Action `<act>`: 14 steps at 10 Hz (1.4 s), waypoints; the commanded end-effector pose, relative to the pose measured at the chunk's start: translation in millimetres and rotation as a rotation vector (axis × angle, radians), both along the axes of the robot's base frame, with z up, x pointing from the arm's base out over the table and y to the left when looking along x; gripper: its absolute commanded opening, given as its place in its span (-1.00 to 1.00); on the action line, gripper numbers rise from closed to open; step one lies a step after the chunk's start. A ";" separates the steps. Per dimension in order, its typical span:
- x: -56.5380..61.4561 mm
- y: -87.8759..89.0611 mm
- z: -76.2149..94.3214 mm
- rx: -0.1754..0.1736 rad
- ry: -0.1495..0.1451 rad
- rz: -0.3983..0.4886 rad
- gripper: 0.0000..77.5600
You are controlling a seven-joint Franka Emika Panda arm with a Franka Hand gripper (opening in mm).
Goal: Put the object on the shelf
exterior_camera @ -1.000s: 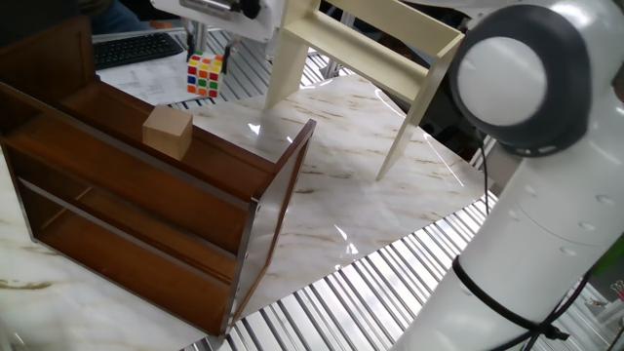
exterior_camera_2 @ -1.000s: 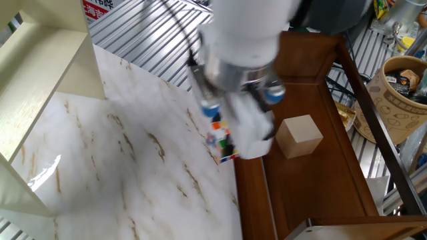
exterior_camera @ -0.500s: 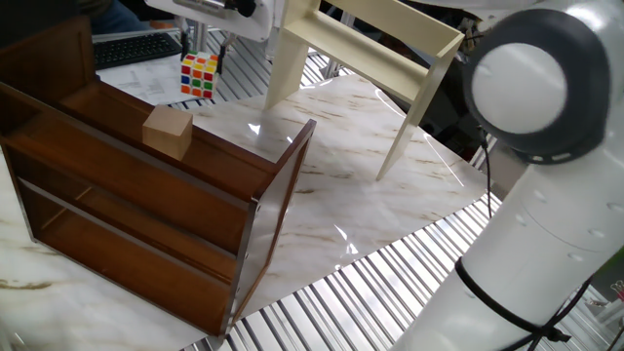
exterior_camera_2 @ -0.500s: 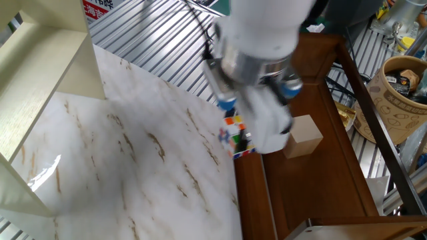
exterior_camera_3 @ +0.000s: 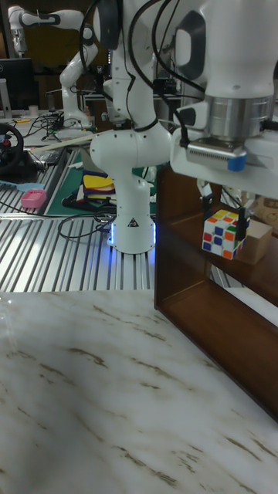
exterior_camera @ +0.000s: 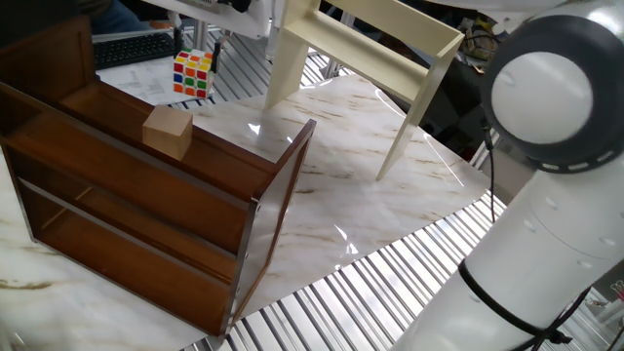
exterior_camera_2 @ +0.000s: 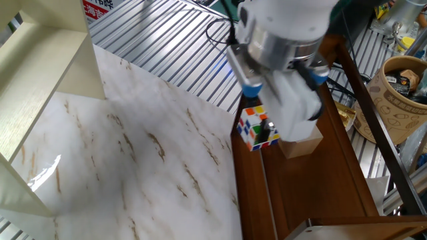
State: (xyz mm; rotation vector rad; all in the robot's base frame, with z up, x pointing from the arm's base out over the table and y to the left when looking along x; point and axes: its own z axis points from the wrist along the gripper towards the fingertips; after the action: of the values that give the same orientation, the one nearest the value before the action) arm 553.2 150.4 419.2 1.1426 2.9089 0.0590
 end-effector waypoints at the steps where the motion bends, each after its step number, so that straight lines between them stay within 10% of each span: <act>1: -7.1 5.8 6.3 0.005 -0.003 -0.002 -0.97; 14: -47.4 29.8 10.8 0.016 -0.008 -0.070 -0.97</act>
State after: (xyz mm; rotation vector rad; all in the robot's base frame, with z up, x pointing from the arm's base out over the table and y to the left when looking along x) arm 505.7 180.1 428.4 1.2457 2.8664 0.0829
